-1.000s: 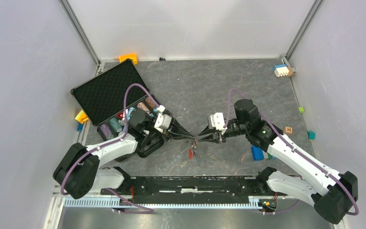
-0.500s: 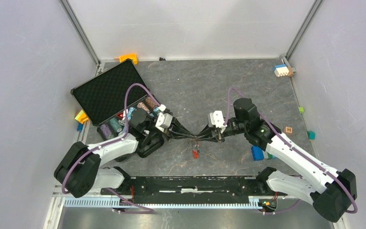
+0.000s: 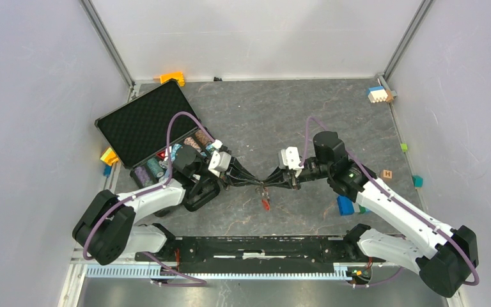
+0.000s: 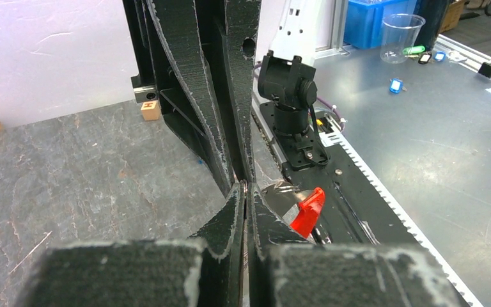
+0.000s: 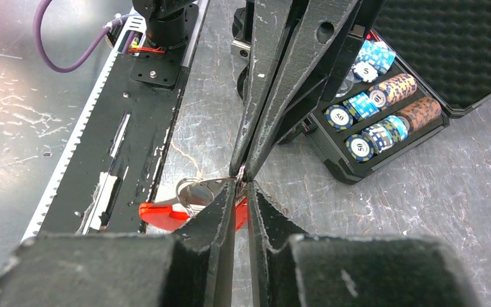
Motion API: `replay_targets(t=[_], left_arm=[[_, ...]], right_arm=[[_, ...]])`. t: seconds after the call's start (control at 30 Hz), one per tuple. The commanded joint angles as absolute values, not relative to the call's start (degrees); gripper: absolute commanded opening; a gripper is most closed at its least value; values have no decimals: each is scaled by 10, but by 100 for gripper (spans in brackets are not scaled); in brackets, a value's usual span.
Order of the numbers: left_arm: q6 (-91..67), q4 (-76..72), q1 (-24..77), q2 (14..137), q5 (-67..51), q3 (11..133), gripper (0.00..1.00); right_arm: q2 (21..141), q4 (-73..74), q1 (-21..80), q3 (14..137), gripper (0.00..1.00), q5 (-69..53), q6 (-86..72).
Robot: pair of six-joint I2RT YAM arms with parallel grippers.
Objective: Put the keys on the keyring
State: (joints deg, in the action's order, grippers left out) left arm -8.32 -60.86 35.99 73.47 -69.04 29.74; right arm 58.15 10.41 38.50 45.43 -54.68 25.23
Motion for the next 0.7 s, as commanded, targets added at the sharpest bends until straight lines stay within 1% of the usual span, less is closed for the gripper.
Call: replay_targets(t=[0.0, 0.27, 0.6, 0.67], left_arm=[[-100, -645, 359, 732, -677, 297, 2], [-98, -640, 358, 732, -678, 294, 2], [-48, -570, 358, 731, -681, 303, 2], [-35, -547, 358, 730, -679, 308, 5]], right_arm=[[585, 78, 385, 451, 15, -534, 244], [584, 95, 385, 462, 0, -508, 259], [574, 147, 386, 487, 0, -448, 291], [573, 163, 387, 494, 0, -431, 303]])
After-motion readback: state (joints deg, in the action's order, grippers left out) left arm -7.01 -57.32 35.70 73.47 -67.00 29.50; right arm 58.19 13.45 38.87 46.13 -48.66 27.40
